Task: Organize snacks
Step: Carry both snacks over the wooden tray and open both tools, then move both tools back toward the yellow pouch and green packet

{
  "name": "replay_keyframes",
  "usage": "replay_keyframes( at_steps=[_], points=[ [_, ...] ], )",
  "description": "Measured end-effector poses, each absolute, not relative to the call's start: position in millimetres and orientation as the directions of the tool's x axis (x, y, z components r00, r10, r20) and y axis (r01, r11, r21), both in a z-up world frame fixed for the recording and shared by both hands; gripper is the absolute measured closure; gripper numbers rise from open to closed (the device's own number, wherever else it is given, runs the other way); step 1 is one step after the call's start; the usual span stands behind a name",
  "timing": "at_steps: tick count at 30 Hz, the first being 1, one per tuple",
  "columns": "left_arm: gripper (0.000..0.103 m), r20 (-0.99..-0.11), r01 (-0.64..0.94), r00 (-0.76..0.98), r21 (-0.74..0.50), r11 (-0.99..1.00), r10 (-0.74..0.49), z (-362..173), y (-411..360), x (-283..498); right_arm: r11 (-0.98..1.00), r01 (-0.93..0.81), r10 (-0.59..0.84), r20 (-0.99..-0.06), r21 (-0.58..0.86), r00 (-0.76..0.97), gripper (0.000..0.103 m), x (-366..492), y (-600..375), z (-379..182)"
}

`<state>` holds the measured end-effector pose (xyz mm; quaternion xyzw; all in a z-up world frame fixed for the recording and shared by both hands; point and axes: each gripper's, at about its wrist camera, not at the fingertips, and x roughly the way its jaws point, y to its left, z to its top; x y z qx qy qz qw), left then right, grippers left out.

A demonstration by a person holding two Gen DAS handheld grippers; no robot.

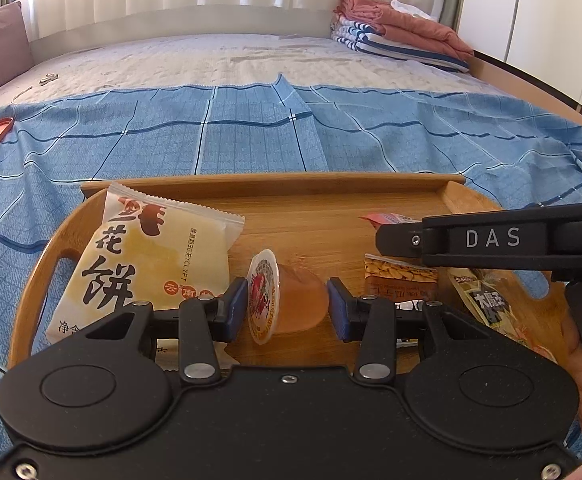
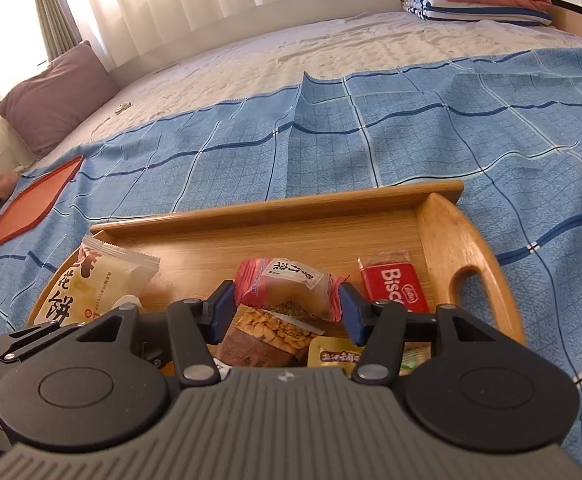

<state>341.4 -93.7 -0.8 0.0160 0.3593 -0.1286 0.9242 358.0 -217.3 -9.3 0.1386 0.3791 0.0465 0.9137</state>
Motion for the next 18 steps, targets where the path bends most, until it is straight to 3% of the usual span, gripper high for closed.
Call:
replay_keyframes(
  at_steps=[7,9,10,12,18],
  points=[
    [0.061,-0.665,0.247,0.714,-0.055,0.967,-0.220,-0.2,-95.5,340.1,0.947,0.018,0.215,-0.673,0.321,0.707,0.039,355.3,-219.8,-11.4],
    [0.052,-0.661,0.247,0.715,-0.065,0.967,-0.227,3.2,-94.9,338.6,0.944,0.030,0.209,-0.664,0.329,0.718,0.034,351.8,-221.8,-8.3],
    [0.047,-0.659,0.247,0.715,-0.072,0.966,-0.232,5.3,-94.8,337.5,0.941,0.033,0.210,-0.655,0.338,0.725,0.026,348.9,-223.7,-5.9],
    [0.034,-0.648,0.246,0.725,-0.073,0.967,-0.233,11.8,-93.6,333.3,0.931,0.027,0.227,-0.636,0.364,0.737,0.023,342.9,-227.2,0.2],
    [0.021,-0.616,0.270,0.756,-0.014,0.963,-0.221,34.6,-96.5,308.3,0.933,0.010,0.227,-0.609,0.361,0.760,0.018,318.4,-230.8,24.0]
  ],
)
